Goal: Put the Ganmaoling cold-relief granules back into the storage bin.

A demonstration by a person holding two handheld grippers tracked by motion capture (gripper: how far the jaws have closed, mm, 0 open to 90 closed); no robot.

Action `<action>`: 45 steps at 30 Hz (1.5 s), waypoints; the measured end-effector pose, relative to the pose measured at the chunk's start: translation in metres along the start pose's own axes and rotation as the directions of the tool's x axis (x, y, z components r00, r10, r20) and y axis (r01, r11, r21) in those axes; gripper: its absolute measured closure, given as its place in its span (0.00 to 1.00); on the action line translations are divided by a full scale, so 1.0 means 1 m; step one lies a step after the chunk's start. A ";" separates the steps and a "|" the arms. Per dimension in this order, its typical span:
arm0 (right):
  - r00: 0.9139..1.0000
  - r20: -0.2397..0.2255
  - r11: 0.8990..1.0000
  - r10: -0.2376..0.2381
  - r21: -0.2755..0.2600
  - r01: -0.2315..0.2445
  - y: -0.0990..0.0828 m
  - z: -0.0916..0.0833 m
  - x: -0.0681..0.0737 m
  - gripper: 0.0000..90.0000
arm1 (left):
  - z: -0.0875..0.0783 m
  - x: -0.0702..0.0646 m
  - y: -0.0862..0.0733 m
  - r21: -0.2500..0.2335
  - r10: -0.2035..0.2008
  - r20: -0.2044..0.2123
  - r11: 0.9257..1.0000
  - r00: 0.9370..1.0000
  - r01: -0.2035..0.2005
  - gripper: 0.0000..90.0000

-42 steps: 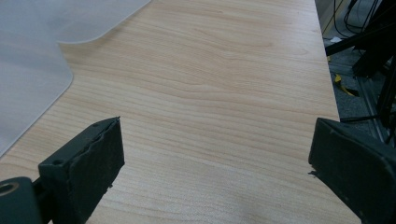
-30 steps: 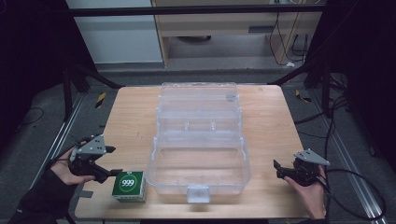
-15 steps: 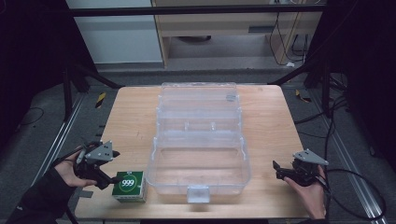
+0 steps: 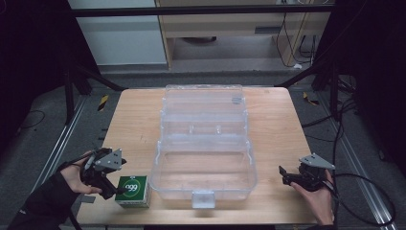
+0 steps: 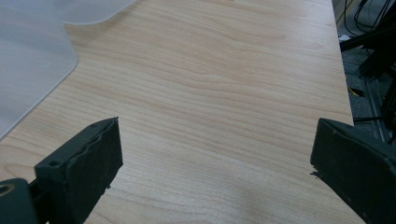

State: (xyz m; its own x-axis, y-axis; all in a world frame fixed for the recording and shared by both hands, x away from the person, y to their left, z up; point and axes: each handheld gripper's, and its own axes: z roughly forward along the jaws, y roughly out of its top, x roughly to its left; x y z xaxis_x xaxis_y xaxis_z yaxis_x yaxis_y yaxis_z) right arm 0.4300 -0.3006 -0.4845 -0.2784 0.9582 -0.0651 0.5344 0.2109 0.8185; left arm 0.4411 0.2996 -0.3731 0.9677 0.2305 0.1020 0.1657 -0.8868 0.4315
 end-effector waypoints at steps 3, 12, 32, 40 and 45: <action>1.000 0.000 1.000 -0.007 0.004 0.007 0.000 0.001 0.000 0.03 | 0.003 -0.001 0.002 0.015 0.010 0.012 1.000 1.000 -0.010 0.08; 1.000 -0.001 1.000 -0.012 0.008 0.012 0.000 0.001 0.001 0.02 | 0.012 -0.007 0.006 0.045 0.041 0.038 0.998 0.998 -0.043 0.05; 1.000 -0.002 0.999 -0.029 0.023 0.029 -0.002 0.003 0.002 0.02 | 0.034 -0.015 0.010 0.094 0.078 0.058 0.992 0.995 -0.084 0.04; 0.999 -0.004 0.999 -0.032 0.030 0.032 -0.002 0.004 0.002 0.02 | 0.045 -0.016 0.010 0.127 0.095 0.069 0.987 0.993 -0.103 0.04; 0.999 -0.004 0.999 -0.038 0.038 0.038 -0.003 0.005 0.003 0.02 | 0.053 -0.016 0.009 0.139 0.098 0.081 0.984 0.992 -0.109 0.04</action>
State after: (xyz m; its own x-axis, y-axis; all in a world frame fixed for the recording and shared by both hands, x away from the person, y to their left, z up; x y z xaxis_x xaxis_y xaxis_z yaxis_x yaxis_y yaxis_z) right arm 0.4317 -0.2978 -0.4894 -0.3020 0.9487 -0.0937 0.5534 0.2545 0.7931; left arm 0.4374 0.2669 -0.4186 0.9915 0.1090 0.0712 0.0840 -0.9536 0.2891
